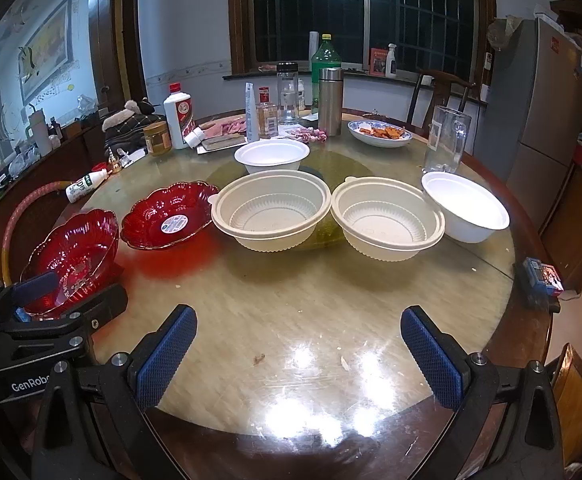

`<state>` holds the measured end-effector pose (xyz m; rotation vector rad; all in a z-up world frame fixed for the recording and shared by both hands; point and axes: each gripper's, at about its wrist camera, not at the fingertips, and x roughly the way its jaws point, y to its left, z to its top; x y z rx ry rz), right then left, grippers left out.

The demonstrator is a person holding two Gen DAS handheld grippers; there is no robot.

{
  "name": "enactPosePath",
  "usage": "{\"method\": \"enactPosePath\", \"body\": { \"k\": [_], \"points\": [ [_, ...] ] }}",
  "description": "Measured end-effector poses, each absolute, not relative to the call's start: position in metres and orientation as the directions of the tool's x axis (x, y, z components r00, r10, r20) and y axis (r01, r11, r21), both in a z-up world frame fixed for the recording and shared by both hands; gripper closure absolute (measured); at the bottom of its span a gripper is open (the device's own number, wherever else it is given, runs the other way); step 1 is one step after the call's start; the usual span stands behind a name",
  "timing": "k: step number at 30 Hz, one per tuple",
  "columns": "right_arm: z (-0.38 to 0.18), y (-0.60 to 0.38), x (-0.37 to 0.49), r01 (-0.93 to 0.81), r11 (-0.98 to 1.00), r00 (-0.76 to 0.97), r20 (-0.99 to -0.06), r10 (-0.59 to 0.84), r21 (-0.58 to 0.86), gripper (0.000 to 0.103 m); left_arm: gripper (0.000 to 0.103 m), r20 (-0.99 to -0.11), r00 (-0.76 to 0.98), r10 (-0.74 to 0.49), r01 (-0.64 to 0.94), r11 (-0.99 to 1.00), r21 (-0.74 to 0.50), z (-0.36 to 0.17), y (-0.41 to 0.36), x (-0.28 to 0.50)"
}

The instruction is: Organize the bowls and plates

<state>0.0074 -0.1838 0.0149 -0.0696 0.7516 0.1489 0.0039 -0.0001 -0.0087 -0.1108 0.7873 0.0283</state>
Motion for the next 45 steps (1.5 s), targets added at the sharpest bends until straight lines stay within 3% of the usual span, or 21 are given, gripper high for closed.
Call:
{"method": "enactPosePath", "body": {
  "k": [45],
  "points": [
    [0.006, -0.195, 0.014, -0.133, 0.991, 0.711, -0.693, 0.118, 0.033, 0.0, 0.0, -0.734, 0.68, -0.007, -0.072, 0.994, -0.077, -0.012, 0.001, 0.001]
  ]
}}
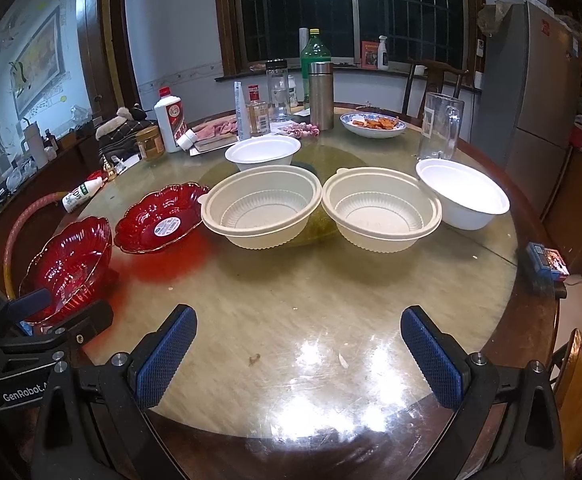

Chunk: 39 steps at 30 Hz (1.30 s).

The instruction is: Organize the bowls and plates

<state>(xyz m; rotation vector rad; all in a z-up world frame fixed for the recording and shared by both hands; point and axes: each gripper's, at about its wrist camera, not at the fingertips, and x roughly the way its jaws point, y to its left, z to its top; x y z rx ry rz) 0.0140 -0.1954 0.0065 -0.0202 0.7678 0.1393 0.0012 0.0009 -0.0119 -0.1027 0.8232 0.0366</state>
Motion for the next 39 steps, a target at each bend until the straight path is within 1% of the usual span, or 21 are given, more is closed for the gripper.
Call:
{"method": "enactPosePath", "body": {
  "k": [18, 23, 26, 28, 30, 32, 34, 36, 39],
  "points": [
    [0.006, -0.19, 0.013, -0.136, 0.99, 0.714, -0.691, 0.115, 0.025, 0.0, 0.0, -0.722, 0.692, -0.015, -0.067, 0.994, -0.085, -0.009, 0.01, -0.006],
    [0.005, -0.191, 0.013, -0.139, 0.99, 0.711, -0.692, 0.127, 0.039, 0.0, 0.0, -0.711, 0.701, -0.047, -0.046, 0.993, -0.111, -0.001, 0.02, -0.018],
    [0.003, -0.193, 0.017, -0.162, 0.978, 0.677, -0.706, 0.208, 0.133, 0.0, 0.0, -0.688, 0.724, -0.043, -0.069, 0.988, -0.135, 0.007, 0.043, -0.031],
    [0.001, -0.191, 0.023, -0.182, 0.957, 0.64, -0.712, 0.289, 0.225, 0.0, 0.0, -0.663, 0.748, -0.002, -0.127, 0.981, -0.146, 0.014, 0.067, -0.042],
    [-0.001, -0.183, 0.029, -0.203, 0.936, 0.607, -0.713, 0.35, 0.287, 0.0, 0.0, -0.636, 0.771, 0.042, -0.189, 0.968, -0.165, 0.02, 0.096, -0.052],
    [-0.002, -0.171, 0.035, -0.234, 0.912, 0.572, -0.711, 0.409, 0.337, 0.0, 0.0, -0.626, 0.774, 0.097, -0.256, 0.952, -0.169, 0.021, 0.12, -0.058],
    [-0.004, -0.155, 0.042, -0.266, 0.883, 0.526, -0.71, 0.468, 0.386, 0.0, 0.0, -0.641, 0.751, 0.16, -0.339, 0.926, -0.167, 0.017, 0.148, -0.058],
    [-0.006, -0.137, 0.048, -0.29, 0.861, 0.486, -0.71, 0.509, 0.418, 0.0, 0.0, -0.669, 0.718, 0.194, -0.405, 0.898, -0.174, 0.01, 0.173, -0.054],
    [-0.012, -0.107, 0.058, -0.323, 0.825, 0.424, -0.708, 0.565, 0.464, 0.0, 0.0, -0.72, 0.663, 0.204, -0.473, 0.86, -0.191, -0.006, 0.198, -0.046]
  ]
}}
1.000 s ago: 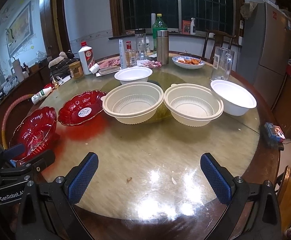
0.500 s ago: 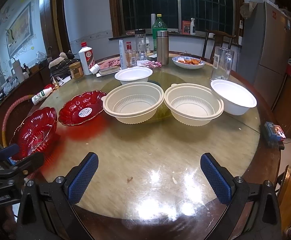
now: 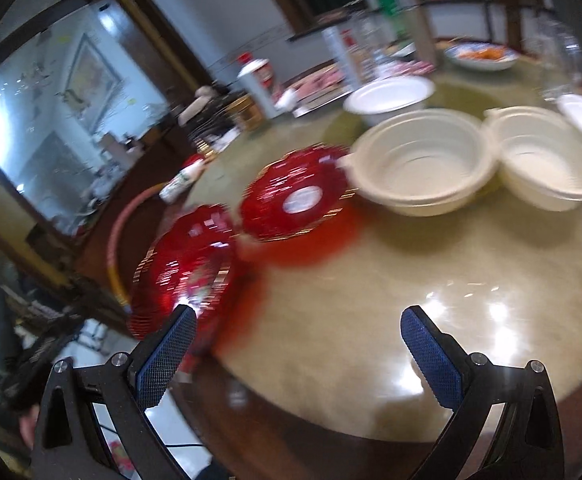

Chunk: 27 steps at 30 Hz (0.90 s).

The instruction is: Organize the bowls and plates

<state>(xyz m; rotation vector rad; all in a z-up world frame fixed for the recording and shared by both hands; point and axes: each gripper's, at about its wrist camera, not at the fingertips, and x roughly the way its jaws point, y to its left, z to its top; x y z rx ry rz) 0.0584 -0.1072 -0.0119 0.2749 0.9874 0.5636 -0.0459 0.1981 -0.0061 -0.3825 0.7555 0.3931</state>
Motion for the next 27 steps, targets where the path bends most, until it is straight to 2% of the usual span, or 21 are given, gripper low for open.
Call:
{"method": "enactPosePath", "body": {
  "k": [6, 8, 11, 12, 13, 14, 15, 16, 18, 19, 21, 23, 27],
  "points": [
    [-0.031, -0.058, 0.086, -0.326, 0.778, 0.309, -0.717, 0.625, 0.538, 0.003, 0.0, -0.766, 0.626, 0.148, -0.499, 0.83, -0.248, -0.031, 0.218, -0.027],
    [-0.038, -0.046, 0.094, -0.322, 0.767, 0.276, -0.72, 0.637, 0.555, 0.011, 0.0, -0.778, 0.611, 0.147, -0.5, 0.833, -0.236, -0.037, 0.217, -0.019],
    [-0.051, -0.031, 0.107, -0.299, 0.767, 0.232, -0.736, 0.635, 0.568, 0.028, 0.003, -0.78, 0.608, 0.144, -0.5, 0.833, -0.236, -0.043, 0.218, -0.012],
    [-0.055, -0.027, 0.11, -0.285, 0.773, 0.224, -0.744, 0.629, 0.567, 0.036, 0.007, -0.781, 0.605, 0.154, -0.503, 0.834, -0.225, -0.045, 0.217, -0.01],
    [-0.059, -0.023, 0.115, -0.275, 0.778, 0.216, -0.753, 0.622, 0.564, 0.038, 0.01, -0.782, 0.604, 0.156, -0.502, 0.837, -0.22, -0.045, 0.218, -0.008],
    [-0.063, -0.02, 0.117, -0.27, 0.781, 0.207, -0.759, 0.618, 0.563, 0.044, 0.017, -0.783, 0.602, 0.158, -0.498, 0.84, -0.213, -0.047, 0.217, -0.006],
    [-0.067, -0.017, 0.119, -0.265, 0.784, 0.198, -0.764, 0.615, 0.562, 0.05, 0.033, -0.785, 0.597, 0.163, -0.496, 0.844, -0.202, -0.048, 0.217, -0.004],
    [-0.07, -0.015, 0.121, -0.263, 0.786, 0.19, -0.769, 0.61, 0.559, 0.053, 0.041, -0.793, 0.584, 0.171, -0.497, 0.848, -0.183, -0.051, 0.216, 0.0],
    [-0.072, -0.009, 0.121, -0.267, 0.788, 0.181, -0.775, 0.606, 0.555, 0.061, 0.075, -0.816, 0.553, 0.169, -0.486, 0.861, -0.151, -0.058, 0.215, 0.006],
    [-0.073, -0.006, 0.121, -0.271, 0.789, 0.176, -0.777, 0.604, 0.552, 0.063, 0.082, -0.825, 0.54, 0.167, -0.479, 0.867, -0.139, -0.062, 0.214, 0.009],
    [-0.075, 0.001, 0.122, -0.284, 0.797, 0.169, -0.791, 0.588, 0.533, 0.08, 0.09, -0.834, 0.524, 0.17, -0.478, 0.87, -0.123, -0.067, 0.214, 0.01],
    [-0.076, 0.008, 0.121, -0.304, 0.796, 0.164, -0.794, 0.585, 0.523, 0.086, 0.09, -0.832, 0.529, 0.165, -0.476, 0.87, -0.13, -0.067, 0.215, 0.01],
    [-0.071, 0.019, 0.119, -0.333, 0.824, 0.193, -0.822, 0.536, 0.458, 0.088, 0.091, -0.824, 0.536, 0.184, -0.472, 0.874, -0.112, -0.06, 0.216, 0.01]
  ]
}}
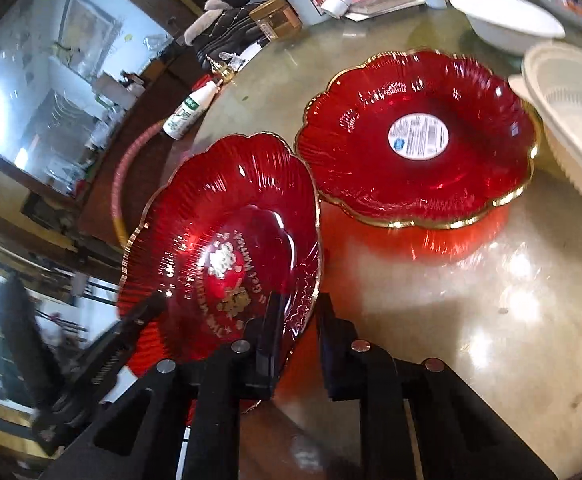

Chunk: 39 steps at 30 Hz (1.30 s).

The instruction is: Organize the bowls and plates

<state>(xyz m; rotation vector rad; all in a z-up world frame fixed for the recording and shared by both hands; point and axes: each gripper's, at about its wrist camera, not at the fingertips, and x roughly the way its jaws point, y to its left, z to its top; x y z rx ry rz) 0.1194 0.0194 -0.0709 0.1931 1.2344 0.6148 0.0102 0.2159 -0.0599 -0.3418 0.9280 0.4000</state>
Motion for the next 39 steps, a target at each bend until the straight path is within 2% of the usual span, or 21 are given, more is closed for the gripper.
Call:
{"method": "enactPosePath", "body": {
  "k": [9, 19, 25, 26, 27, 28, 29, 30, 32, 35, 39],
  "points": [
    [-0.042, 0.038, 0.126, -0.389, 0.811, 0.262, -0.792, 0.552, 0.437, 0.089, 0.091, -0.772, 0.59, 0.237, -0.482, 0.871, -0.1, -0.032, 0.225, 0.014],
    [-0.066, 0.023, 0.119, -0.36, 0.834, 0.214, -0.833, 0.509, 0.417, 0.088, 0.091, -0.829, 0.529, 0.181, -0.479, 0.87, -0.117, -0.062, 0.215, 0.011],
    [-0.065, 0.018, 0.115, -0.365, 0.814, 0.205, -0.814, 0.543, 0.451, 0.08, 0.086, -0.845, 0.513, 0.152, -0.477, 0.869, -0.133, -0.068, 0.211, 0.008],
    [-0.065, 0.016, 0.115, -0.363, 0.811, 0.206, -0.81, 0.55, 0.458, 0.072, 0.079, -0.846, 0.513, 0.144, -0.473, 0.87, -0.139, -0.067, 0.21, 0.007],
    [-0.063, 0.012, 0.114, -0.361, 0.806, 0.211, -0.801, 0.561, 0.469, 0.058, 0.06, -0.848, 0.513, 0.135, -0.47, 0.871, -0.146, -0.066, 0.211, 0.005],
    [-0.061, 0.007, 0.112, -0.358, 0.802, 0.218, -0.792, 0.57, 0.478, 0.051, 0.048, -0.849, 0.512, 0.13, -0.472, 0.869, -0.151, -0.064, 0.211, 0.002],
    [-0.058, 0.003, 0.111, -0.356, 0.798, 0.225, -0.784, 0.578, 0.486, 0.039, 0.031, -0.848, 0.514, 0.132, -0.477, 0.865, -0.155, -0.062, 0.213, -0.001],
    [-0.056, -0.005, 0.109, -0.349, 0.794, 0.236, -0.774, 0.588, 0.497, 0.036, 0.027, -0.843, 0.52, 0.139, -0.491, 0.856, -0.162, -0.059, 0.216, -0.007],
    [-0.05, -0.023, 0.108, -0.331, 0.787, 0.258, -0.753, 0.606, 0.52, 0.035, 0.027, -0.834, 0.53, 0.15, -0.523, 0.833, -0.183, -0.055, 0.224, -0.015],
    [-0.045, -0.054, 0.109, -0.278, 0.78, 0.301, -0.72, 0.625, 0.561, 0.027, 0.027, -0.82, 0.55, 0.156, -0.562, 0.796, -0.225, -0.042, 0.237, -0.029],
    [-0.043, -0.086, 0.119, -0.199, 0.758, 0.335, -0.684, 0.648, 0.621, 0.026, 0.023, -0.769, 0.603, 0.211, -0.558, 0.8, -0.219, -0.004, 0.24, -0.029]
  ]
}}
